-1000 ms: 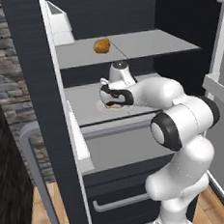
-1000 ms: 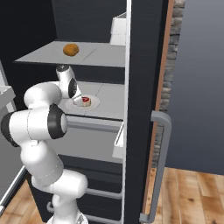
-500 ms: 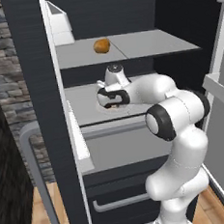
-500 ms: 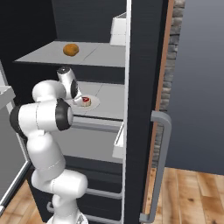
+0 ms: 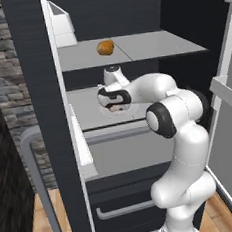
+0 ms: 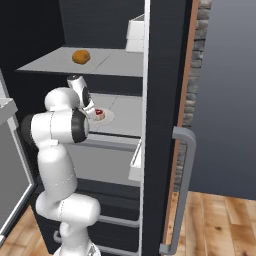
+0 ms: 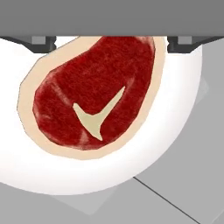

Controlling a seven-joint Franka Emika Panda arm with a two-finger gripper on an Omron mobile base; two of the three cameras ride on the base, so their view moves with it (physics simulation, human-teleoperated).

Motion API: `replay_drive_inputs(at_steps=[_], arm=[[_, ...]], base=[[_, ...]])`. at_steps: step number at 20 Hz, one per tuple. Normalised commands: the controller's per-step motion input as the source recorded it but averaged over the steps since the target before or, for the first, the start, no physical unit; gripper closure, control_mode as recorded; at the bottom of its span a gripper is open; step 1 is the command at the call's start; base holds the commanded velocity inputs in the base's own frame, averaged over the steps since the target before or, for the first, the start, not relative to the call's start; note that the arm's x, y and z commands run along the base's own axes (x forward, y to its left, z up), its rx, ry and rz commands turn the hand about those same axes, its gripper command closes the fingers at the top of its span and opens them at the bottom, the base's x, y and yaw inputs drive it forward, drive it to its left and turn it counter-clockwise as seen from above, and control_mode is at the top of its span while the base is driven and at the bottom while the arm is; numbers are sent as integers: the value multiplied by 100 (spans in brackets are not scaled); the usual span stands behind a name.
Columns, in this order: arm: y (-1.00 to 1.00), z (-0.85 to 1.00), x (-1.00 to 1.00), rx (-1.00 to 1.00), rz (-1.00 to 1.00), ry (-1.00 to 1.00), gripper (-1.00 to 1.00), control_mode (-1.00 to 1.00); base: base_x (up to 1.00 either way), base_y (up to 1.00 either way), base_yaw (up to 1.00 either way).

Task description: Retrieve the steak from the fridge and place it on the cutting board.

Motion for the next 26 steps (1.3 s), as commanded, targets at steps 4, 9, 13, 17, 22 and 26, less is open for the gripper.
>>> replay_drive_inputs(at_steps=[4,9,13,17,22,26], arm=[[3,-46,0,-2,0,2,100,-100],[1,-5,0,0,0,0,100,-100],[0,0,0,0,0,0,100,-100],[0,0,0,0,0,0,100,-100],[0,21,-13,0,0,-26,100,-100],[0,6,-4,0,0,-6,100,-100]], base=[[0,0,0],[0,0,0],[0,0,0],[0,0,0],[0,0,0],[0,0,0]])
